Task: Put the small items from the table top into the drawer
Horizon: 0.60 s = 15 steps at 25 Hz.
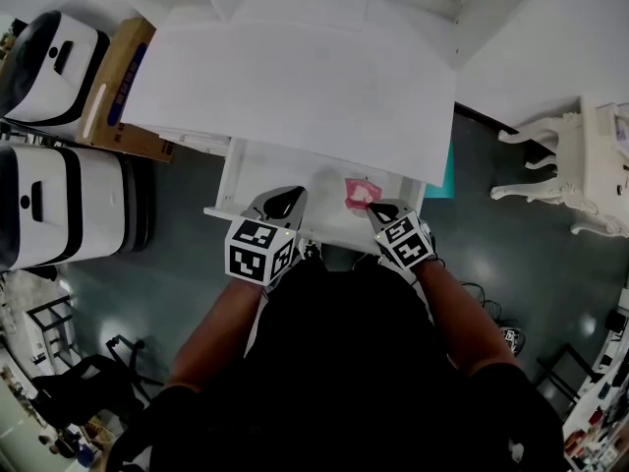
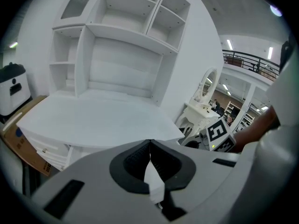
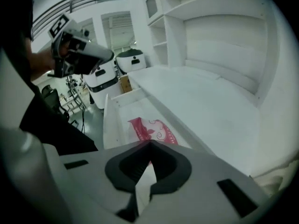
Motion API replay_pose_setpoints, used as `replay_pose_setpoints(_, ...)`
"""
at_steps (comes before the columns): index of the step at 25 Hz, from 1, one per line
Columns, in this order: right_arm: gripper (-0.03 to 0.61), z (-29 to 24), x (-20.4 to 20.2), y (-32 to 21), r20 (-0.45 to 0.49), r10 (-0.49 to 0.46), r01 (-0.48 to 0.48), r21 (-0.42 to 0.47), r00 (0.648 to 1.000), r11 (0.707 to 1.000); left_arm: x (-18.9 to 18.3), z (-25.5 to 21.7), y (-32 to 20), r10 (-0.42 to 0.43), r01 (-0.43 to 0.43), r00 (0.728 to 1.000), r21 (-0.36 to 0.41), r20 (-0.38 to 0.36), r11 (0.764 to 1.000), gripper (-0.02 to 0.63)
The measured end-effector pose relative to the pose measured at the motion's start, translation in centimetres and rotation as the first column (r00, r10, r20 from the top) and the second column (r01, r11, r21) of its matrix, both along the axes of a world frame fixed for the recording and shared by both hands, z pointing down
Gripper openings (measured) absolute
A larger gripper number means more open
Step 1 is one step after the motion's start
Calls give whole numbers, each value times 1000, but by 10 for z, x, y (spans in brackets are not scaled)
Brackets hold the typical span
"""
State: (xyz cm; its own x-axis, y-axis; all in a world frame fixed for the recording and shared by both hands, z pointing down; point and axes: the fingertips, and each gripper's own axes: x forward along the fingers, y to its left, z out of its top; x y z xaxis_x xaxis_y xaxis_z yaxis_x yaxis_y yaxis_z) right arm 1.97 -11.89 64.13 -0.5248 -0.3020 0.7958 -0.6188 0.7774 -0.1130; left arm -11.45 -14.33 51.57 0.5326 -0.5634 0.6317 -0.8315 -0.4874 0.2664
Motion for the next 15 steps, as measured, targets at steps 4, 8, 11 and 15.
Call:
replay_pose_setpoints(4,28,45,-13,5,-107,-111,108,-29,988,994,2,-2,3,6,-6,1000,-2,3,1000,11)
replay_pose_setpoints(8,28,86,-26,17,-161,-187,167,-130,969,977,-2,-2,8,-6,6,1000,-7,8,1000,11)
replay_pose_setpoints(11,28,106,-28,24,-188,-220,186,-183,957,965,-9,-1,14,-28,28,1000,-13,13,1000,11)
replay_pose_setpoints(15,29,122,-28,31,-205,-242,192,-237,948,952,-25,1,22,-58,59,998,-26,17,998,11)
